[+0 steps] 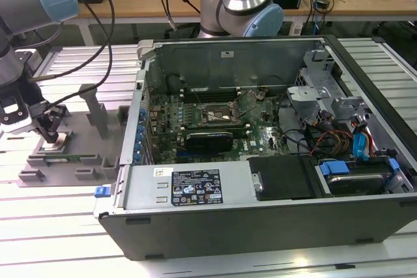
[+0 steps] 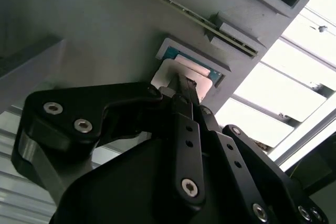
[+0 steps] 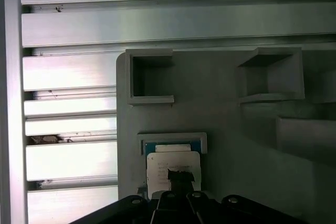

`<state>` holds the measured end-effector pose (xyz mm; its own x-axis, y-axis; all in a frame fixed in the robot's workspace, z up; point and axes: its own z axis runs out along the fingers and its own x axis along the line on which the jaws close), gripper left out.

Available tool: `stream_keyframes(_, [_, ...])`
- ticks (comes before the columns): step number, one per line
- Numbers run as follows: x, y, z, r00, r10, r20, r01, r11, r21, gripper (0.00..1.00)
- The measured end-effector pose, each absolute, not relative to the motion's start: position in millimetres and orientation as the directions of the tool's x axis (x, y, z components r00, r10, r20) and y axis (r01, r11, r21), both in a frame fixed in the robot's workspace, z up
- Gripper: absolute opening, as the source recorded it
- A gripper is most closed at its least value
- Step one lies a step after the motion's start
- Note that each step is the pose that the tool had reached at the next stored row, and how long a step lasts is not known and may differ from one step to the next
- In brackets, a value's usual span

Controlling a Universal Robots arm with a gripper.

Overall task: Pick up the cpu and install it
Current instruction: 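Pick up the cpu and move it towards the insertion slot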

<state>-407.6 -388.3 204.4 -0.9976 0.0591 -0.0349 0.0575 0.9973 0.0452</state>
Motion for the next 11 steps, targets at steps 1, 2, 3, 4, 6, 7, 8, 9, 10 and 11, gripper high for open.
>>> stream_keyframes(1, [-407.6, -388.3, 204.4, -0.998, 0.059, -0.035, 0.057, 0.997, 0.045, 0.17])
stream_keyframes(2, [-407.6, -388.3, 204.4, -0.998, 0.059, -0.035, 0.057, 0.997, 0.045, 0.24])
stream_keyframes(3, [-407.6, -388.3, 204.4, -0.998, 0.059, -0.035, 0.058, 0.997, 0.045, 0.29])
stream_keyframes(4, [-407.6, -388.3, 204.4, -0.998, 0.059, -0.035, 0.058, 0.997, 0.045, 0.29])
stream_keyframes(6, [-407.6, -388.3, 204.3, -0.998, 0.059, -0.035, 0.057, 0.997, 0.045, 0.36])
stream_keyframes(7, [-407.6, -388.3, 204.3, -0.998, 0.059, -0.035, 0.057, 0.997, 0.045, 0.42])
stream_keyframes(8, [-407.6, -388.3, 204.3, -0.998, 0.059, -0.035, 0.057, 0.997, 0.045, 0.48])
stream_keyframes(9, [-407.6, -388.3, 204.3, -0.998, 0.059, -0.035, 0.057, 0.997, 0.045, 0.54])
stream_keyframes(10, [-407.6, -388.3, 204.3, -0.998, 0.059, -0.035, 0.057, 0.997, 0.045, 0.60])
stream_keyframes(11, [-407.6, -388.3, 204.3, -0.998, 0.059, -0.035, 0.057, 0.997, 0.045, 0.60])
